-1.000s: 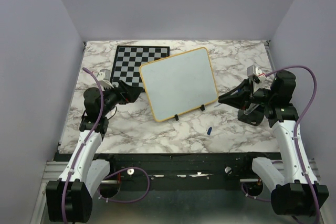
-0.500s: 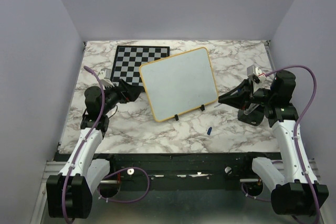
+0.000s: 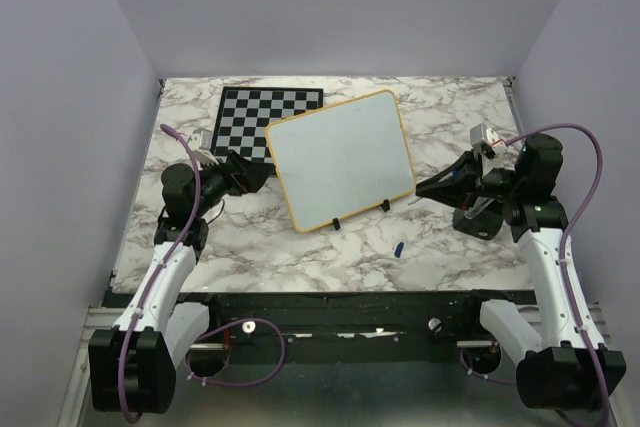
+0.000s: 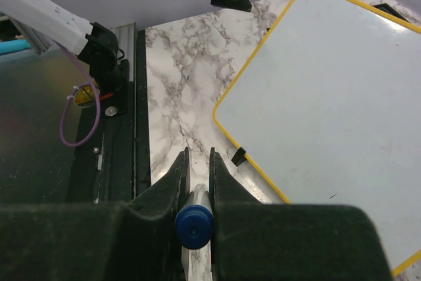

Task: Write a sentence on the whiteboard
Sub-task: Pick up the whiteboard from the whiteboard stand.

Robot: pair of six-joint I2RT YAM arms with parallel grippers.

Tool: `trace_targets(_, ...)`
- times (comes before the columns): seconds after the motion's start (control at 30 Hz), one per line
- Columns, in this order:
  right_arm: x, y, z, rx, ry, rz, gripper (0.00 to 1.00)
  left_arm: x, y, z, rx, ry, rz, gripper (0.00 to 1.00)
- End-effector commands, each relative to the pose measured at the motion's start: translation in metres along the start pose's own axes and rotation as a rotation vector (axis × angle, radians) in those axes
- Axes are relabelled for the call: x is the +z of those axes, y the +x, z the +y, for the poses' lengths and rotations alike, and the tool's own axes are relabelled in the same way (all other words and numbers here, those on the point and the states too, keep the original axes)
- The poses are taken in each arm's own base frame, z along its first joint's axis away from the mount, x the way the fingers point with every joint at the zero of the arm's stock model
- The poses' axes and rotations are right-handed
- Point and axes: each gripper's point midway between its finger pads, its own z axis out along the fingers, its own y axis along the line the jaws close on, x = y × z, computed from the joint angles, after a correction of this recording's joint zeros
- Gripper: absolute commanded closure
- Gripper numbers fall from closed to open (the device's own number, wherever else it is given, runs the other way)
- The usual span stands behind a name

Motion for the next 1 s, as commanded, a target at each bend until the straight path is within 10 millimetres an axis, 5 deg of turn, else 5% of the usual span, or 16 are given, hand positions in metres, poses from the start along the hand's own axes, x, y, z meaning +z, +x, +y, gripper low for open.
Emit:
trace_targets(0.0, 0.0, 0.004, 0.005, 0.004, -0.034, -0.006, 0.99, 0.001, 0.0, -0.005, 0.019, 0.046, 0.003, 0.01)
trace_targets(0.63, 0.0, 0.001, 0.01, -0.001, -0.056, -0.011, 0.99, 0.023, -0.002, 0.008, 0.04, 0.056, 0.033, 0.07)
trace_targets(0.97, -0.001, 0.001, 0.012, -0.004, -0.061, -0.012, 0.99, 0.062, -0.006, 0.012, -0.017, 0.172, 0.067, 0.19)
